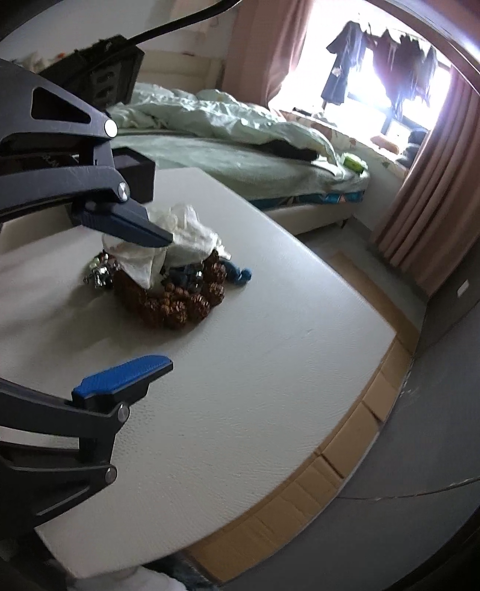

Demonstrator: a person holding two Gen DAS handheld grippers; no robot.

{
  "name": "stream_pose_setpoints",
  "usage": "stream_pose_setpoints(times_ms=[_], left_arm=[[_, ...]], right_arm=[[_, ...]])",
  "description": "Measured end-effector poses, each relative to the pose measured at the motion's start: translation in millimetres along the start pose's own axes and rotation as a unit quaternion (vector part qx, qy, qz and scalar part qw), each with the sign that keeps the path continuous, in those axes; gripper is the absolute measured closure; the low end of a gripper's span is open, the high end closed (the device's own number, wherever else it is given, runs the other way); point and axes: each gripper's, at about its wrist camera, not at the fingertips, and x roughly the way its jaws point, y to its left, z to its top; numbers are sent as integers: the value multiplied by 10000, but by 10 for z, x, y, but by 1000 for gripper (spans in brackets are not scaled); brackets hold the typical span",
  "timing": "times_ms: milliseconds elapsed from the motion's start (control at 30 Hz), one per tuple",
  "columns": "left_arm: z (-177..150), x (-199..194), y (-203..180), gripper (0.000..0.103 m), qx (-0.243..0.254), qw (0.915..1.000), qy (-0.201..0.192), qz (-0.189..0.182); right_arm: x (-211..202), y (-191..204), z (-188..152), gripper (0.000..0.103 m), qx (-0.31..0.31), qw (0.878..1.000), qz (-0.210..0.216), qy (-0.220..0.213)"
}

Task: Organize jewelry
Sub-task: 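Grasp the white plastic bag with the left gripper while the right gripper grasps the brown bead bracelet, then drop the bag into the black box with the left gripper while the right gripper drops the brown bracelet in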

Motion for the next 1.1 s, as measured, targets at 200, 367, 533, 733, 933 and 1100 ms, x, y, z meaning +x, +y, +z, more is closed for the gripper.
stream_pose_setpoints(times_ms=[200, 367, 533, 733, 933, 1100], left_arm=[[-6, -323, -1, 100, 53, 9989, -467, -69], [-47, -629, 45, 100, 68, 9963, -831, -219], [-35, -886, 84, 100, 140, 9931, -1117, -326], [-39, -1135, 174, 100, 67, 9901, -1354, -355], [-29, -1318, 310, 100, -3, 9869, -1577, -328], [11, -1441, 431, 100, -89, 9840, -1754, -282]], right_arm=[[153, -1, -36, 55, 163, 9996, 93, 197], [226, 20, -73, 65, 118, 9994, 83, 302], [322, 58, -102, 65, 66, 9994, -34, 347], [331, 71, -73, 79, -7, 9999, -77, 148], [208, 96, -44, 84, 4, 9998, 182, -105], [65, 213, -45, 84, -170, 9979, 557, -293]])
